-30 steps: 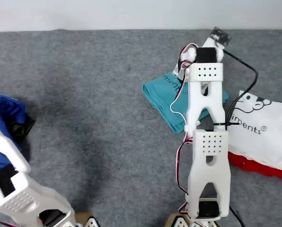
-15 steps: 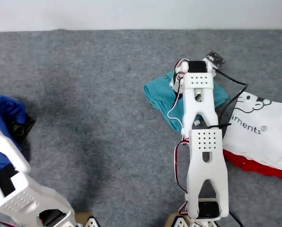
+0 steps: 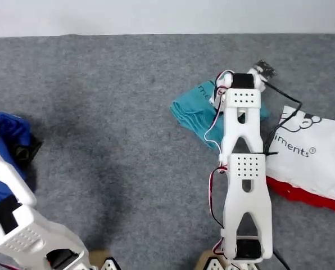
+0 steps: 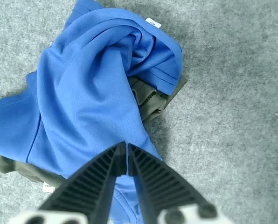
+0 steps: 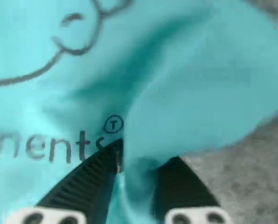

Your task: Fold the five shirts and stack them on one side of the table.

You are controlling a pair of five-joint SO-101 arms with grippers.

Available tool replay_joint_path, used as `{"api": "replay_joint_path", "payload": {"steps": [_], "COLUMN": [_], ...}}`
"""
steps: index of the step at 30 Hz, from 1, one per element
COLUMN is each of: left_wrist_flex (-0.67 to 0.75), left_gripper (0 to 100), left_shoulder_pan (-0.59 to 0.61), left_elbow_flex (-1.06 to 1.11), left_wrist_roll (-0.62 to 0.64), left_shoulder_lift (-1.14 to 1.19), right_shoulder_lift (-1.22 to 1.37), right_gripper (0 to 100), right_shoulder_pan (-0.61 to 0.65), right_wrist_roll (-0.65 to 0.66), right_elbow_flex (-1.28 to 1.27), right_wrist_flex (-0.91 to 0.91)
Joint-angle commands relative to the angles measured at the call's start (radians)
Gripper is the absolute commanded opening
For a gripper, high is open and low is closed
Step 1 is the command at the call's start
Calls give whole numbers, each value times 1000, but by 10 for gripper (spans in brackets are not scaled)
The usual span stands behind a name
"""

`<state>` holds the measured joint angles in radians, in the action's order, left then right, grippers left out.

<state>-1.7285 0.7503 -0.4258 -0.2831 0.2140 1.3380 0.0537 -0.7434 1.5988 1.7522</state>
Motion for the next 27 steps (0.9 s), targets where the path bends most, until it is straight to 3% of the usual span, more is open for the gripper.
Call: {"api": "replay_joint_path", "payload": {"steps": [1,13,19,27], "left_wrist_flex": [-25,-25,-25,-25], "left_gripper": [14,14,14,14], "left_shoulder_pan": [-6,-6,-18,-54], "left_elbow_flex": [-4,-4,-4,-4], "left_wrist_roll": [-2,-2,-2,3], "left_shoulder_lift": [-48,-49,-49,-49], "right_shoulder_lift": [-61,-323,-562,-877], "right_gripper": [8,8,8,8], "right_shoulder_pan": [5,-143,-228,-294], "right_wrist_roll": [129,493,666,795], "right_elbow_flex": [69,6,-327,-726], "right_wrist_flex": [42,47,45,44]}}
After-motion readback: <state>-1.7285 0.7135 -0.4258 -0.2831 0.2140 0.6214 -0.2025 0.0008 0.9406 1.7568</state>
